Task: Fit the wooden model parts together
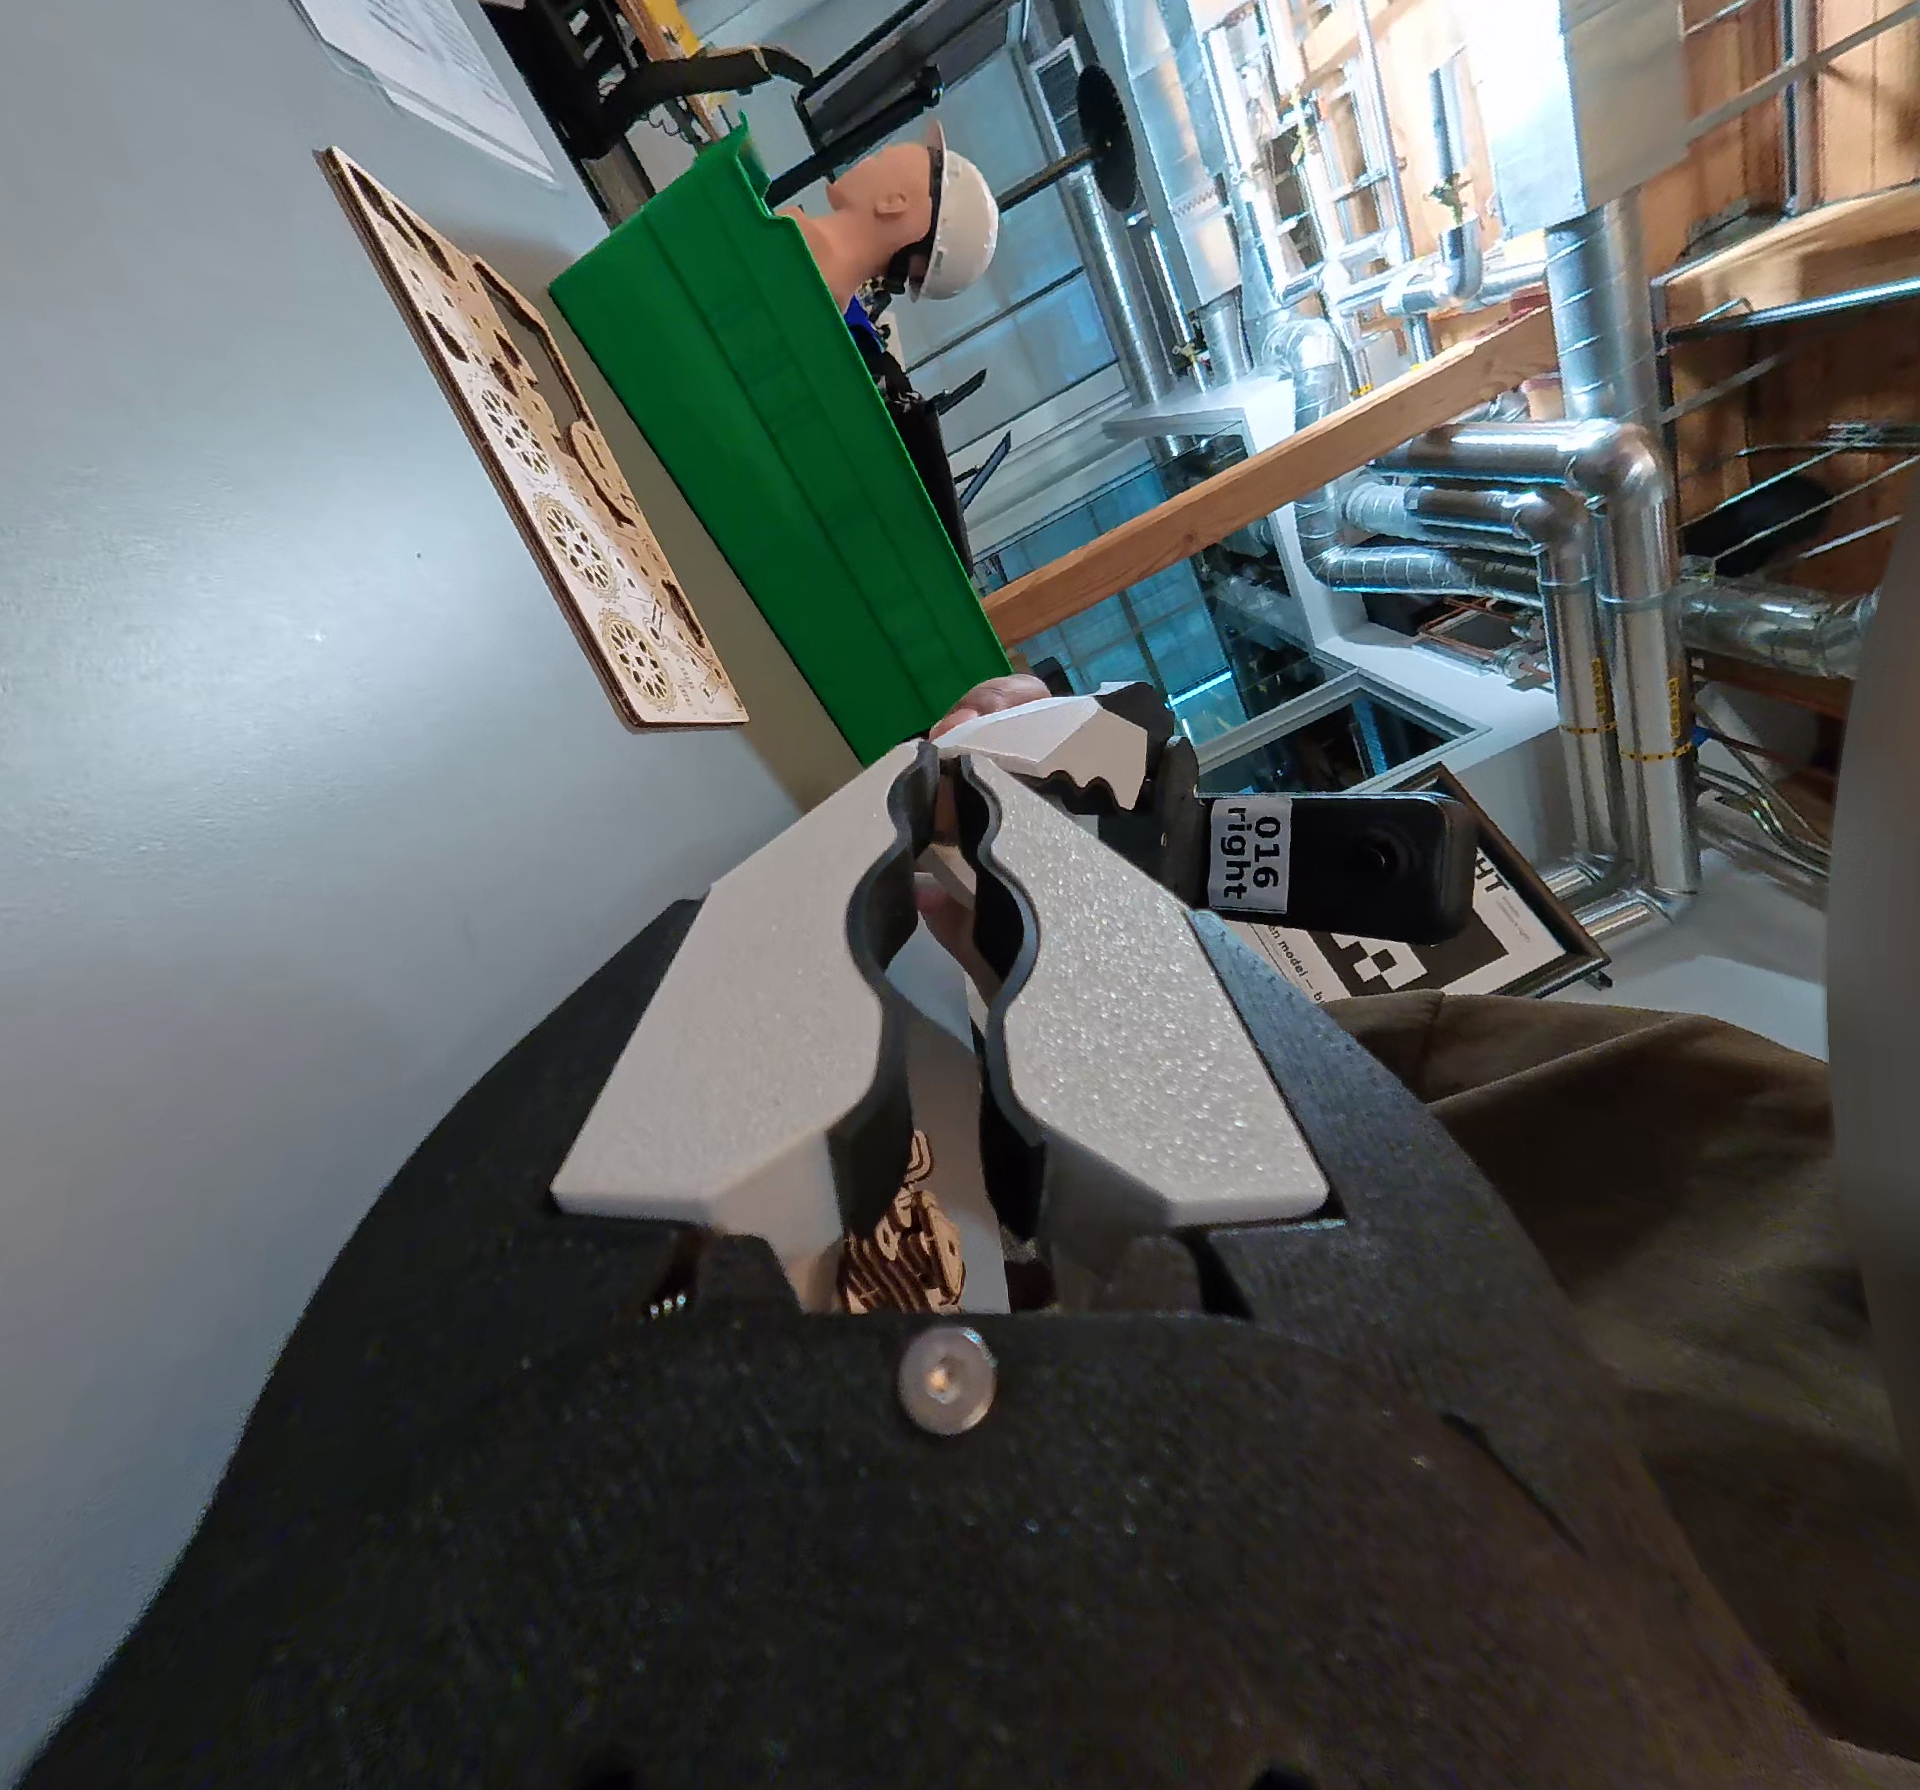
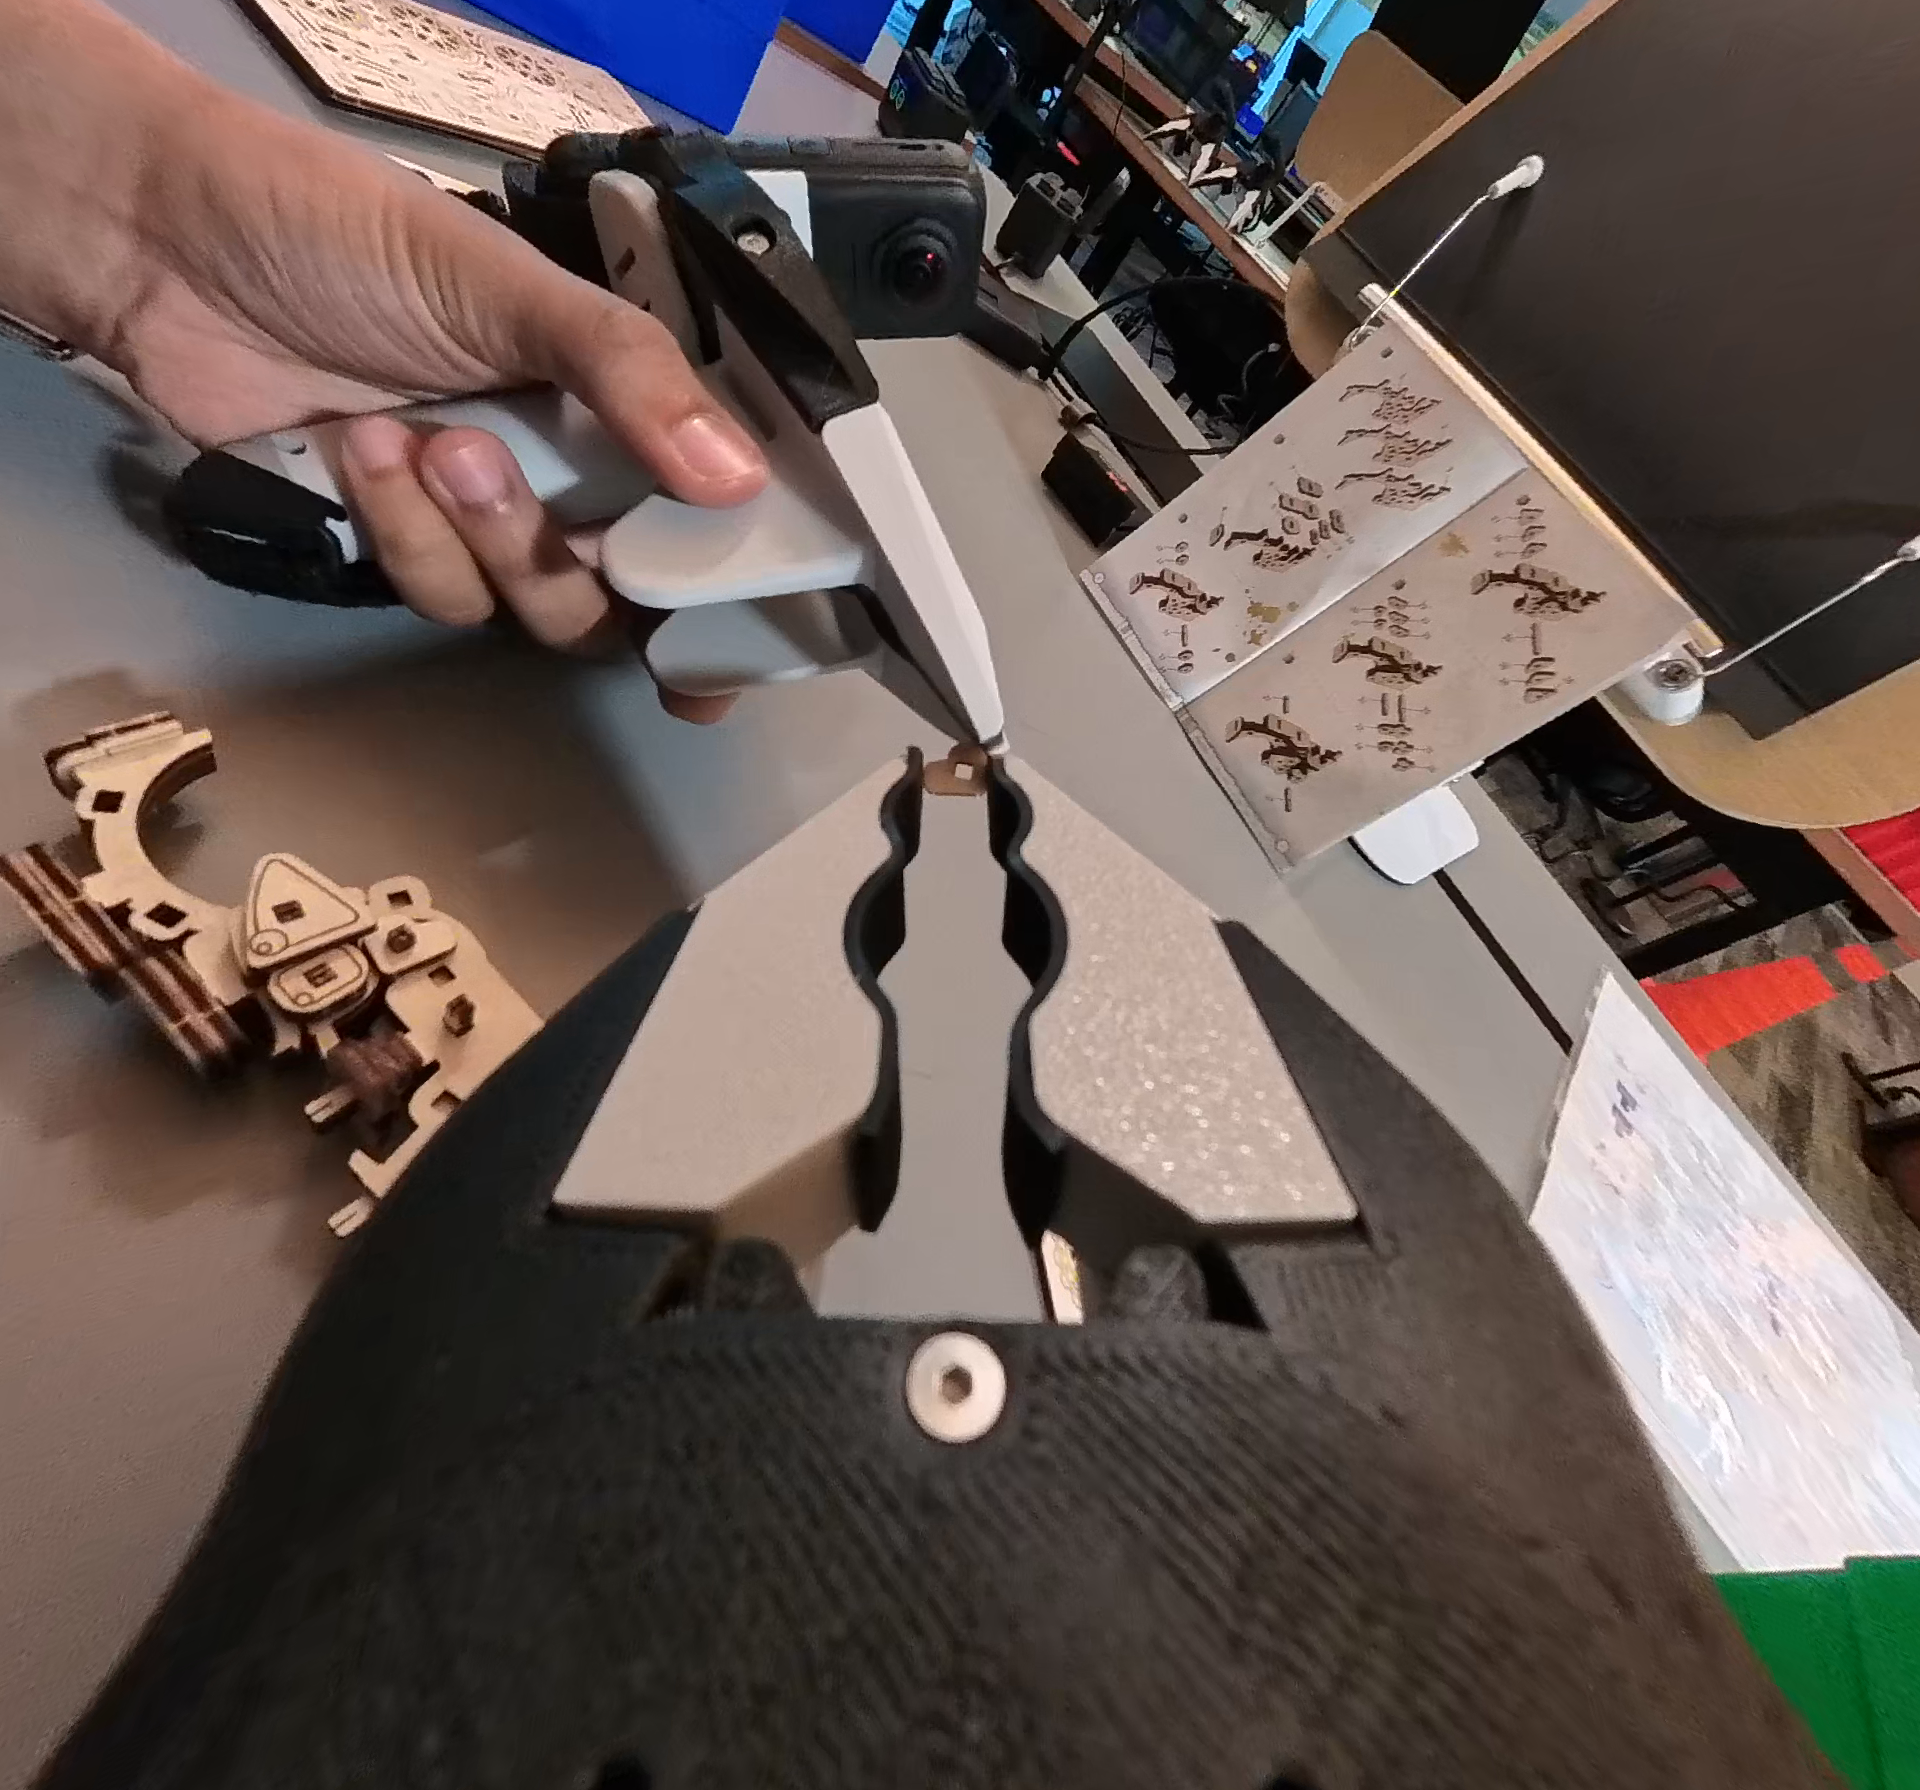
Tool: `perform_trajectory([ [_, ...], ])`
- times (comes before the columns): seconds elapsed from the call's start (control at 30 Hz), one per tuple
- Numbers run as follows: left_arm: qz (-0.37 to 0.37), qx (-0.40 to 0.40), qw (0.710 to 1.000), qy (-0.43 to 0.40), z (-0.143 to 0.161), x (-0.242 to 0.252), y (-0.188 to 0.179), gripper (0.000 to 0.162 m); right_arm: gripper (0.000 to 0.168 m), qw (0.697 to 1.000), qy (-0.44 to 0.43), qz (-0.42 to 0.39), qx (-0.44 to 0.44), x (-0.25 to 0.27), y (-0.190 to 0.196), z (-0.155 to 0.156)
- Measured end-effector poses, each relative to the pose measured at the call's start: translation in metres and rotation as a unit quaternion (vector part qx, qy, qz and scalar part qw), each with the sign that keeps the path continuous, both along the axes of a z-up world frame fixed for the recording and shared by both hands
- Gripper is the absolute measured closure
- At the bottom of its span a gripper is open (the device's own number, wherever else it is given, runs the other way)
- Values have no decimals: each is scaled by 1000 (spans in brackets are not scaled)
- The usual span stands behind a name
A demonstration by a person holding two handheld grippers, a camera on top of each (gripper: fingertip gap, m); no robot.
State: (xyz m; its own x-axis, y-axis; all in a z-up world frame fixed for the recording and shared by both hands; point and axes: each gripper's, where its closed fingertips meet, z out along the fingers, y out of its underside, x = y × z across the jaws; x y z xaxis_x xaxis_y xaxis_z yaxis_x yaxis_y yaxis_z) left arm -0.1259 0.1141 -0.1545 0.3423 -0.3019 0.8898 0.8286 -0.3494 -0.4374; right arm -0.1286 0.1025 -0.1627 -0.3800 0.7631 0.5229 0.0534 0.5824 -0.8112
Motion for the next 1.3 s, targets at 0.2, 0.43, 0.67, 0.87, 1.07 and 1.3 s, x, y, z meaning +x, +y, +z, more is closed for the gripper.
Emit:
perform_trajectory([
  [0.2,8,-6,1000,6,-2,-1,1,157,158,1000,5,0,-3,1,0,3],
  [0.43,-9,-15,1000,25,-5,7,1,157,158,1000,3,1,-2,0,0,2],
  [0.67,-12,-13,1000,21,-5,7,1,161,158,1000,5,4,-7,1,-1,3],
  [0.87,-16,-5,1000,7,-2,6,0,161,157,1000,9,9,-18,2,-2,7],
  [1.07,5,11,1000,-25,4,-7,-3,161,147,998,-17,48,-31,19,-7,18],
  [1.3,11,13,999,-31,4,-11,-3,161,152,993,-88,76,-10,84,-23,-2],
])
